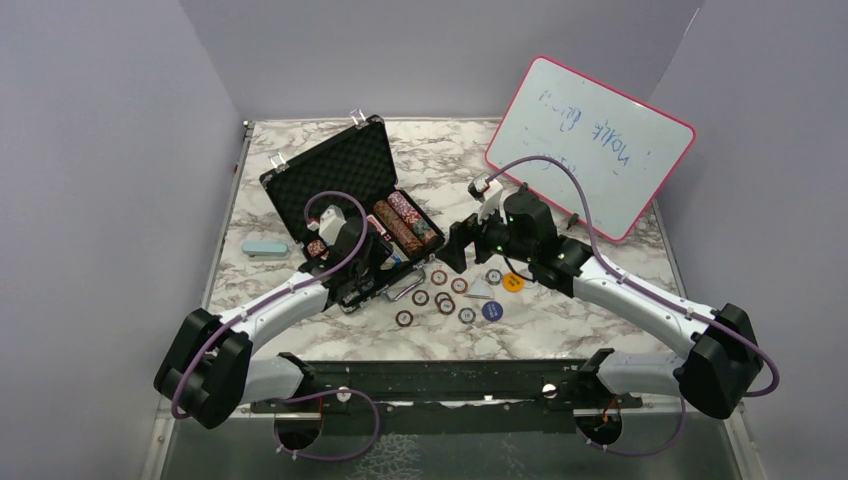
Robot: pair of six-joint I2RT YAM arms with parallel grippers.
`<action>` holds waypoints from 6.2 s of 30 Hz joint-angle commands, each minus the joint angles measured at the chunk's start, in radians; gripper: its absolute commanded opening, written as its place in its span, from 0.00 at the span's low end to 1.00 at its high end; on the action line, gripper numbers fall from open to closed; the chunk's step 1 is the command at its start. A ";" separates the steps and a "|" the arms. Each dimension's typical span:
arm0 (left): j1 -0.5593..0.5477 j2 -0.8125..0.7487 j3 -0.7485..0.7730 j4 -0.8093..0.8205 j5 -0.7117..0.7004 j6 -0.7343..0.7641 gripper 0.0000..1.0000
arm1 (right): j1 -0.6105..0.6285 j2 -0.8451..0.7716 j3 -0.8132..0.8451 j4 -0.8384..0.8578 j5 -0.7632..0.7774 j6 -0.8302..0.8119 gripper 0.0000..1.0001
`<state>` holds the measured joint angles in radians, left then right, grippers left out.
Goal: Pack up texas hold em set
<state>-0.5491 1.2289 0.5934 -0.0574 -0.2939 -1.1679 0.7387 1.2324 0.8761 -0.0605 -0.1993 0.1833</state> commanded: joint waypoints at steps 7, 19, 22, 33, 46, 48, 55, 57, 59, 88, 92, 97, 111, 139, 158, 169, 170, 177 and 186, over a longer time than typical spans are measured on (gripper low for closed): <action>-0.003 0.021 0.086 -0.265 -0.093 0.004 0.76 | 0.005 -0.021 -0.012 0.071 -0.030 0.014 0.97; -0.002 0.032 0.134 -0.329 -0.131 0.046 0.61 | 0.005 -0.019 -0.021 0.065 -0.012 0.012 0.97; -0.002 0.024 0.148 -0.304 -0.126 0.098 0.56 | 0.005 -0.011 -0.020 0.056 0.029 0.028 0.96; 0.003 -0.118 0.262 -0.120 -0.070 0.540 0.66 | 0.005 0.151 0.106 -0.281 0.387 0.161 0.92; 0.003 -0.220 0.283 -0.032 0.030 0.677 0.72 | 0.016 0.282 0.071 -0.481 0.281 0.185 0.92; 0.003 -0.249 0.262 0.003 0.039 0.689 0.73 | 0.019 0.302 0.078 -0.496 0.284 0.208 0.92; 0.004 -0.265 0.275 -0.012 0.034 0.724 0.74 | 0.048 0.444 0.151 -0.582 0.332 0.278 0.88; 0.004 -0.265 0.276 -0.015 0.039 0.730 0.74 | 0.062 0.479 0.172 -0.589 0.340 0.281 0.89; 0.005 -0.268 0.276 -0.018 0.040 0.737 0.74 | 0.070 0.492 0.185 -0.583 0.339 0.288 0.89; 0.006 -0.265 0.292 -0.024 0.005 0.751 0.74 | 0.072 0.442 0.230 -0.554 0.466 0.298 0.57; 0.006 -0.270 0.341 -0.059 -0.047 0.750 0.74 | 0.073 0.389 0.268 -0.529 0.429 0.261 0.58; 0.006 -0.293 0.425 -0.092 -0.140 0.782 0.74 | 0.083 0.398 0.342 -0.471 0.366 0.224 0.58; 0.006 -0.403 0.584 -0.127 -0.322 0.906 0.74 | 0.255 0.797 0.841 -0.449 0.339 0.040 0.59; 0.006 -0.408 0.599 -0.170 -0.388 0.974 0.76 | 0.266 0.967 0.913 -0.567 0.216 -0.210 0.65; 0.006 -0.387 0.648 -0.172 -0.338 1.004 0.81 | 0.215 0.638 0.670 -0.349 0.496 0.082 0.83; 0.006 -0.348 0.596 -0.166 -0.263 0.928 0.83 | -0.022 0.449 0.290 -0.479 0.616 0.441 0.84; 0.006 -0.343 0.591 -0.168 -0.252 0.919 0.83 | -0.048 0.430 0.255 -0.494 0.620 0.479 0.84; 0.006 -0.325 0.566 -0.178 -0.229 0.880 0.83 | -0.174 0.332 0.093 -0.575 0.683 0.626 0.84; 0.006 -0.334 0.554 -0.192 -0.236 0.876 0.83 | -0.244 0.341 0.045 -0.593 0.677 0.657 0.84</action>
<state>-0.5453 0.9115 1.1542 -0.2394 -0.5457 -0.2806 0.5125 1.5764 0.9340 -0.6289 0.4431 0.7898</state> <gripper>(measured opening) 0.831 0.834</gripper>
